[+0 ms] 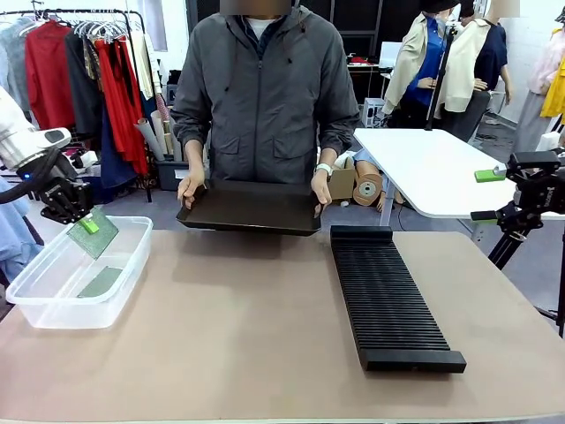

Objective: Sort PCBs into racks and boxes based on the side picked up.
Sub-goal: If the short side of the Blank PCB is picked up, insert it into the PCB Rack ; if the long side is picked up, place it in the Organizing box.

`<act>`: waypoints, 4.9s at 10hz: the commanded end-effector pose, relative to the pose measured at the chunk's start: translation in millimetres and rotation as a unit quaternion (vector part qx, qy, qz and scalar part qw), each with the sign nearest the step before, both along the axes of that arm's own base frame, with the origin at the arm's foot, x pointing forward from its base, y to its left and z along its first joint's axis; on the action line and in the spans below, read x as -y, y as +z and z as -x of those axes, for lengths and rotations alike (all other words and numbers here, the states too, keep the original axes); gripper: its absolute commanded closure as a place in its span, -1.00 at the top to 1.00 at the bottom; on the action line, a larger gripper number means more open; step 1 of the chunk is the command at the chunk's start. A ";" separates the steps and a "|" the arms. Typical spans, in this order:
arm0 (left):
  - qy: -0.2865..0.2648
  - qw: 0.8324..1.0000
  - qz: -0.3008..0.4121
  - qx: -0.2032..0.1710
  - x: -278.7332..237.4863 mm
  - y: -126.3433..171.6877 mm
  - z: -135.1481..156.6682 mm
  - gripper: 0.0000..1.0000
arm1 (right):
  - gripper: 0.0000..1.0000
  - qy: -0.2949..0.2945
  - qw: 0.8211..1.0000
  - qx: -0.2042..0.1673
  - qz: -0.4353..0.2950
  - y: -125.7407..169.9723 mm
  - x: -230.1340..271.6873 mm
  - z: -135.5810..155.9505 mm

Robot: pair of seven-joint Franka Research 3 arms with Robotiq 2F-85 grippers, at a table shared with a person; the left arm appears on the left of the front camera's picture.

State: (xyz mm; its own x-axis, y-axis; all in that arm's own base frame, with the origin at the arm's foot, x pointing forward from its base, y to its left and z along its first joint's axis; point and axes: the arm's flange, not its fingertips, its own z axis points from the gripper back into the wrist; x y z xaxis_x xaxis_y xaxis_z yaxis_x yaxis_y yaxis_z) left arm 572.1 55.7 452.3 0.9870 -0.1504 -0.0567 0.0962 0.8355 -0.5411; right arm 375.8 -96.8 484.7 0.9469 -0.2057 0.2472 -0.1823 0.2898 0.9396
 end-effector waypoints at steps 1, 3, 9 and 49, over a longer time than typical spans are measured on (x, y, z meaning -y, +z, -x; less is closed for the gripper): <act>-0.001 1.000 0.000 0.004 0.3 3.8 0.9 -1.00 | 1.00 -0.006 1.000 0.006 -0.006 1.8 -2.0 1.1; 0.000 1.000 0.000 0.001 0.2 0.6 0.0 -1.00 | 1.00 -0.006 1.000 0.006 -0.006 1.8 -2.0 1.1; 0.030 0.999 0.011 -0.009 -9.4 -57.7 -36.3 -1.00 | 1.00 -0.006 1.000 0.006 -0.006 1.8 -2.0 1.1; -0.012 0.953 0.277 0.122 -39.0 -8.0 -10.3 1.00 | 1.00 -0.006 1.000 0.006 -0.006 1.8 -2.0 1.1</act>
